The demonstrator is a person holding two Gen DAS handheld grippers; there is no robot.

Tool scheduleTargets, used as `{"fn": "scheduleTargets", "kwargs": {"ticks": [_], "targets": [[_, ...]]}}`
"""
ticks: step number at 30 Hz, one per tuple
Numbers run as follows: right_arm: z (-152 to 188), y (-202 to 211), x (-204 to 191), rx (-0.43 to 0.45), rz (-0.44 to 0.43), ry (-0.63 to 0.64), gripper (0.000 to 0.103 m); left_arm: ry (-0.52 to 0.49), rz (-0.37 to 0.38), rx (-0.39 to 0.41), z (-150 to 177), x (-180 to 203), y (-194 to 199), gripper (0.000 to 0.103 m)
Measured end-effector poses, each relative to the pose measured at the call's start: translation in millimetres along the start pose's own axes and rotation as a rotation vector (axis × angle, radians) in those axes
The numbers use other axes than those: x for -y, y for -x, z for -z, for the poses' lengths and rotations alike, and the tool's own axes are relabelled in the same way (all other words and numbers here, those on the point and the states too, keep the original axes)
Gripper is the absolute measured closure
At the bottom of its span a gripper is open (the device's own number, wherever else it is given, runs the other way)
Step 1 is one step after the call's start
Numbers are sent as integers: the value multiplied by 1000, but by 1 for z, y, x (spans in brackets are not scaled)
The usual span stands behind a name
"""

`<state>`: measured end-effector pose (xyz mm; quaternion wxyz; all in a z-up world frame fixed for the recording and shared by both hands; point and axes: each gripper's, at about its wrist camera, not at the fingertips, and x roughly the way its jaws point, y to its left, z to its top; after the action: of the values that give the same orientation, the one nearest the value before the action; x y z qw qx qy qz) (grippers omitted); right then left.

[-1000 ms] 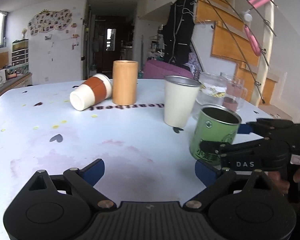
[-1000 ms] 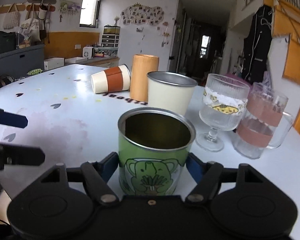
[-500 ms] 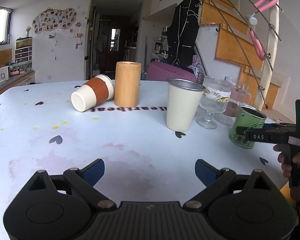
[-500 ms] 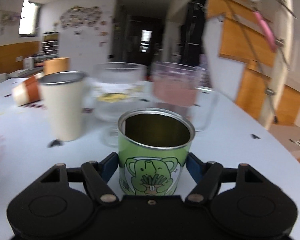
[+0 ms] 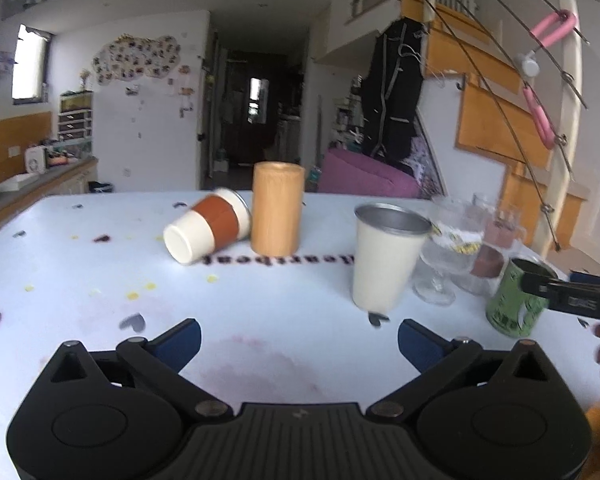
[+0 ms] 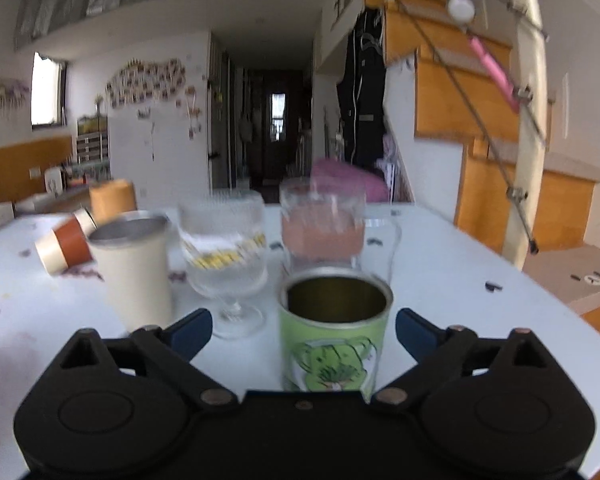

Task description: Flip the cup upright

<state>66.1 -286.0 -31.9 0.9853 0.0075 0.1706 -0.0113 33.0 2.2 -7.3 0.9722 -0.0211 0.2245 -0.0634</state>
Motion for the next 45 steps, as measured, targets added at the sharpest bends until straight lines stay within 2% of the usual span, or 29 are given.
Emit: {"fn": "scheduleTargets", "kwargs": {"ticks": [6, 10, 27, 45], "targets": [[-14, 39, -19, 68, 2, 4, 0, -9, -74, 30, -7, 8, 11, 0], [-15, 51, -24, 66, 17, 9, 0, 5, -106, 20, -8, 8, 16, 0], [-8, 60, -41, 29, 2, 41, 0, 4, -129, -27, 0, 7, 21, 0], [-8, 60, -45, 23, -4, 34, 0, 5, -144, -28, 1, 3, 22, 0]]}}
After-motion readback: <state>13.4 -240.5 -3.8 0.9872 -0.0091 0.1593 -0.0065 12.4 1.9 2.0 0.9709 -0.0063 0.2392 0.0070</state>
